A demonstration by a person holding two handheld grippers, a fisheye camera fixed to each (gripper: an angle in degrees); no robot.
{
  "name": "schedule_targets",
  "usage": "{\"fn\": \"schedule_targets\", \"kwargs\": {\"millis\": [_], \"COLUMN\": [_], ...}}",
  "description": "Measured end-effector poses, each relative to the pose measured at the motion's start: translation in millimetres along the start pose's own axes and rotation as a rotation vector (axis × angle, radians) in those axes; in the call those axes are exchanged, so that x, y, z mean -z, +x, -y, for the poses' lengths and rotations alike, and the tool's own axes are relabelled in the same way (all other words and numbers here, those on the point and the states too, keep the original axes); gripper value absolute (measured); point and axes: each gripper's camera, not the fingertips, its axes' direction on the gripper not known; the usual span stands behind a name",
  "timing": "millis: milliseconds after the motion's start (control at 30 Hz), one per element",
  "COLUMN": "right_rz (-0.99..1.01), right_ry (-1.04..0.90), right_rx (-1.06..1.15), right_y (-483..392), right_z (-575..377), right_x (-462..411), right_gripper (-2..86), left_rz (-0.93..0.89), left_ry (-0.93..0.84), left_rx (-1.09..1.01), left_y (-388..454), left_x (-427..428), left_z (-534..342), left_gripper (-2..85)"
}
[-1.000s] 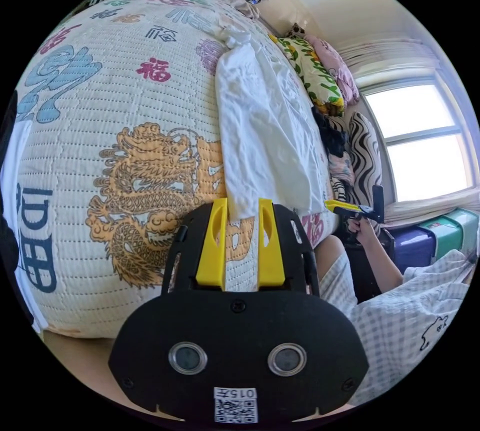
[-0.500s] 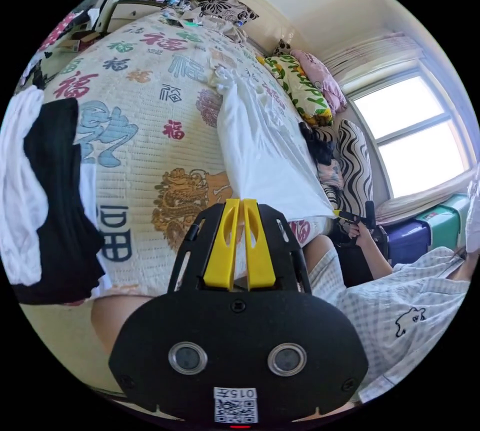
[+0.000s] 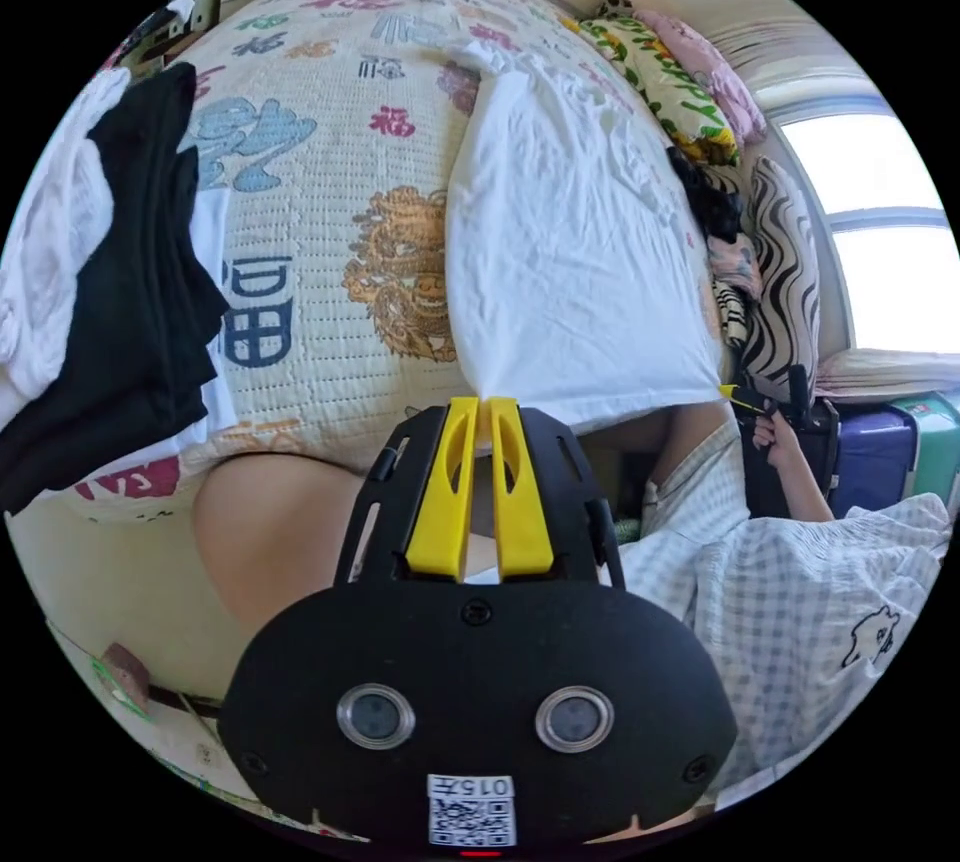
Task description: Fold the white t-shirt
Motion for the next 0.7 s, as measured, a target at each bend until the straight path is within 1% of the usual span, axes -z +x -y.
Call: {"fn": "schedule_targets", "kwargs": {"millis": [167, 233, 267, 333, 400, 433, 467, 500, 533, 567, 633, 700], "right_rz": [-0.092, -0.105, -0.139, -0.215, -0.283, -0.293, -0.307, -0.322, -0.329, -0.334, -0.352, -0.382], "right_ry": [-0.076, -0.069, -0.051, 0.008, 0.099, 0.116, 0.142, 0.164, 0.172, 0.174, 0.133, 0.043], "right_rx": [-0.012, -0.018, -0.028, 0.033, 0.196, 0.243, 0.343, 0.440, 0.479, 0.544, 0.602, 0.638], "right_y": [-9, -12, -17, -35, -71, -81, -100, -117, -125, -141, -161, -177], "right_z": [4, 1, 1, 7, 38, 50, 77, 106, 121, 149, 189, 229], "right_x": [13, 29, 43, 69, 95, 98, 99, 97, 94, 89, 78, 63], "right_gripper": [2.6, 4.2, 5.2, 5.4, 5.3, 5.4, 5.6, 6.1, 6.2, 6.4, 6.9, 7.8], "left_rz": [0.066, 0.091, 0.105, 0.202, 0.223, 0.191, 0.156, 0.065, -0.016, -0.046, -0.125, -0.182], "left_ry": [-0.156, -0.224, -0.231, -0.209, -0.141, -0.085, -0.052, 0.007, 0.026, 0.031, 0.076, 0.055], "left_rx": [0.009, 0.043, 0.047, 0.031, -0.041, -0.093, -0.123, -0.178, -0.225, -0.246, -0.241, -0.217], "left_y": [-11, -23, -24, -18, 2, 18, 27, 44, 62, 71, 96, 107], "left_x": [-40, -48, -47, -34, -27, -29, -33, -46, -64, -75, -117, -150], "left_z": [17, 18, 19, 33, 65, 95, 111, 146, 182, 200, 262, 298], "left_gripper": [6.6, 7.8, 7.9, 8.1, 8.2, 8.3, 8.3, 8.5, 8.7, 8.8, 9.0, 9.2]}}
